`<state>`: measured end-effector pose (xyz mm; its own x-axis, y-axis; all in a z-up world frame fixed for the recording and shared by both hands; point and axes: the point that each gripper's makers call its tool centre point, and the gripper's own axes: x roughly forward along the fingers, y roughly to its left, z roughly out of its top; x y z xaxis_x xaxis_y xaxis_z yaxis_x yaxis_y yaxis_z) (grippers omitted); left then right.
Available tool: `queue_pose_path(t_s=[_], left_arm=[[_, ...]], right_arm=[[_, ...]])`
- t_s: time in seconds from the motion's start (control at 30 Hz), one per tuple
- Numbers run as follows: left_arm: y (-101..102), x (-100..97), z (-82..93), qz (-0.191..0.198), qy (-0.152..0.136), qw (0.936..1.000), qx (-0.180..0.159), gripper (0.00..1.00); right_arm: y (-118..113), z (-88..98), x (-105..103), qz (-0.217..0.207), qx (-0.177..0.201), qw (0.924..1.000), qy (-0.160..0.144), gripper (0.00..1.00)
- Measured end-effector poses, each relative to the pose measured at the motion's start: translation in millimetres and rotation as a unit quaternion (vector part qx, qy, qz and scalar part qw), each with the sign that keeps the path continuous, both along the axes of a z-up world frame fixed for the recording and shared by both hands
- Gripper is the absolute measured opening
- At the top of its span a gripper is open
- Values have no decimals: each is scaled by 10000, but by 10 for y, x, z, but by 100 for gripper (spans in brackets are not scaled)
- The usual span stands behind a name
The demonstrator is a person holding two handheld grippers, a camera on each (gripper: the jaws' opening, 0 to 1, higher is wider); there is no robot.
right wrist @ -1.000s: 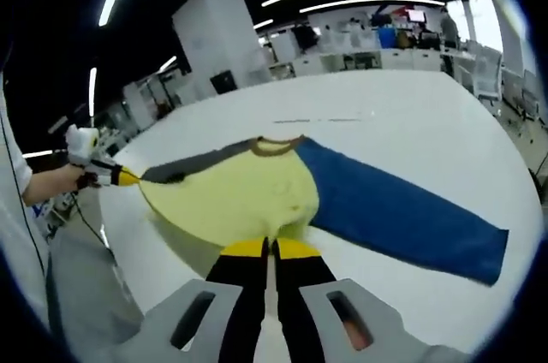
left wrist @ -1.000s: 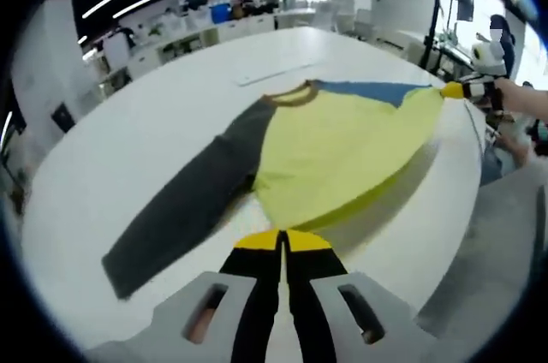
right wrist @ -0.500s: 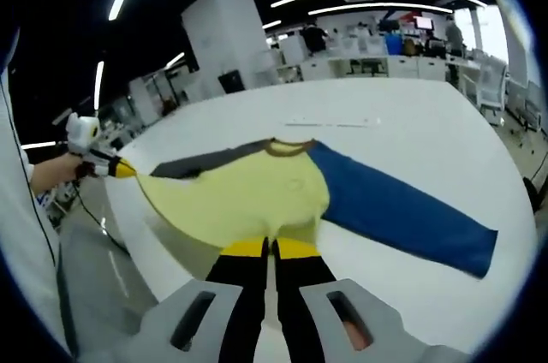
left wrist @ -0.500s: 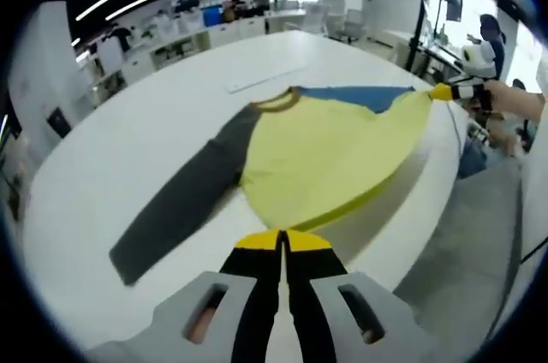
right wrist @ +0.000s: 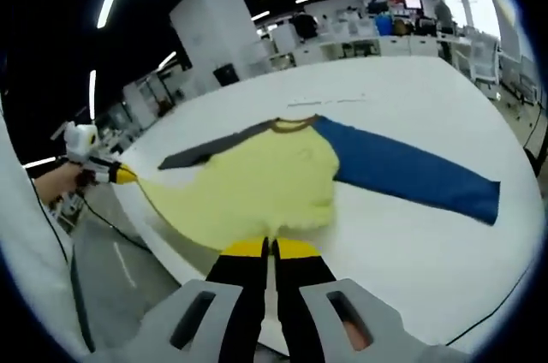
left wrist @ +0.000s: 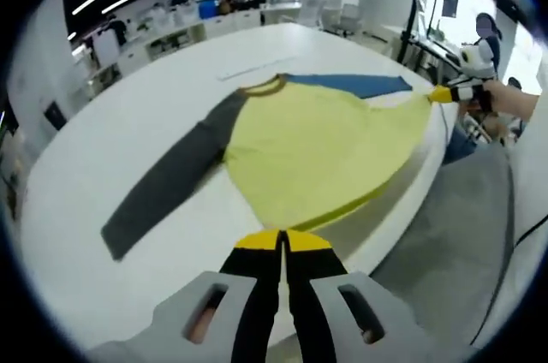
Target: Fold the garment on the visible template until the final outline fits inside the template.
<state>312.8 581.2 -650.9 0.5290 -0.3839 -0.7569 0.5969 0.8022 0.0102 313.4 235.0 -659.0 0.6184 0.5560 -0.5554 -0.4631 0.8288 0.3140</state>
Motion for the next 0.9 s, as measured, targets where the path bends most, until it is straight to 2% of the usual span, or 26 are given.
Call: queue_pose_path(t_s=[0.27, 0.6, 0.9], left_arm=[[4, -178, -162, -105, 181, 9997, 115, 0], [10, -404, -378, -176, 451, 9987, 160, 0], [27, -518, -481, -235, 588, 9976, 267, 0]], right_arm=[[-22, -148, -133, -7, -69, 9996, 263, 3], [27, -377, -377, 205, -290, 9973, 649, 3], [35, -467, -526, 215, -375, 9952, 883, 3]])
